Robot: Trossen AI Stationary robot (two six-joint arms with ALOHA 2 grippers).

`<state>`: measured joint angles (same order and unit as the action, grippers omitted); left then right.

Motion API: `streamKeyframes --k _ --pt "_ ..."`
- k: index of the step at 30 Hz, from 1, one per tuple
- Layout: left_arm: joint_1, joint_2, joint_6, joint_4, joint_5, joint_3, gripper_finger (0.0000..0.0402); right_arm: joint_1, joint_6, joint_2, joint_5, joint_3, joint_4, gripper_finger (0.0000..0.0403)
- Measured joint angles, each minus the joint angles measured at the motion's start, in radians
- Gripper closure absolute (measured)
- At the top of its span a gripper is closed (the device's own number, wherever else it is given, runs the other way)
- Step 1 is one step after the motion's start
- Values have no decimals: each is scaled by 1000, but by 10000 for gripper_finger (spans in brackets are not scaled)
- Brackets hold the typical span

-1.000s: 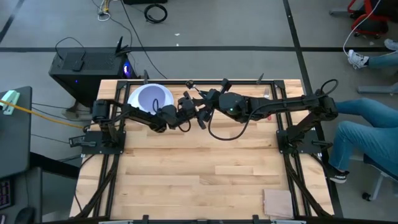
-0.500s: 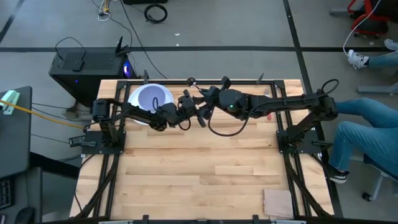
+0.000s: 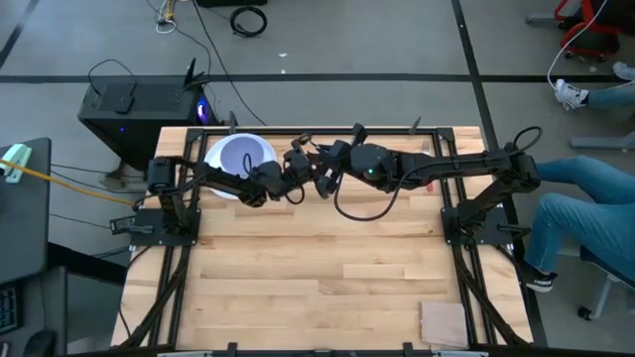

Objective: Set table place
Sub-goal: Put the silver spoon into the purple bowl

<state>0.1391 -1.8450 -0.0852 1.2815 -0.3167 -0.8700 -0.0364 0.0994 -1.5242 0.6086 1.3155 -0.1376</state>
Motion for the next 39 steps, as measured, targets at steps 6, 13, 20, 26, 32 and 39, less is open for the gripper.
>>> streamKeyframes --k 6,13,20,26,32,39 --pt "15 1 25 -15 14 0 352 -2 -6 -1 2 0 -1 390" --pt "15 1 21 -26 14 -2 356 -2 -25 -2 -4 0 -9 358" --pt "13 1 14 -32 30 -2 357 -2 -37 -4 -11 0 -8 322" --pt "13 1 17 -51 33 -2 357 -2 -17 6 -7 0 -25 304" --pt "15 11 20 -101 32 -2 357 8 -41 77 -8 0 -151 304" --pt "15 63 21 -167 28 -2 358 8 -57 150 -55 0 -246 302"
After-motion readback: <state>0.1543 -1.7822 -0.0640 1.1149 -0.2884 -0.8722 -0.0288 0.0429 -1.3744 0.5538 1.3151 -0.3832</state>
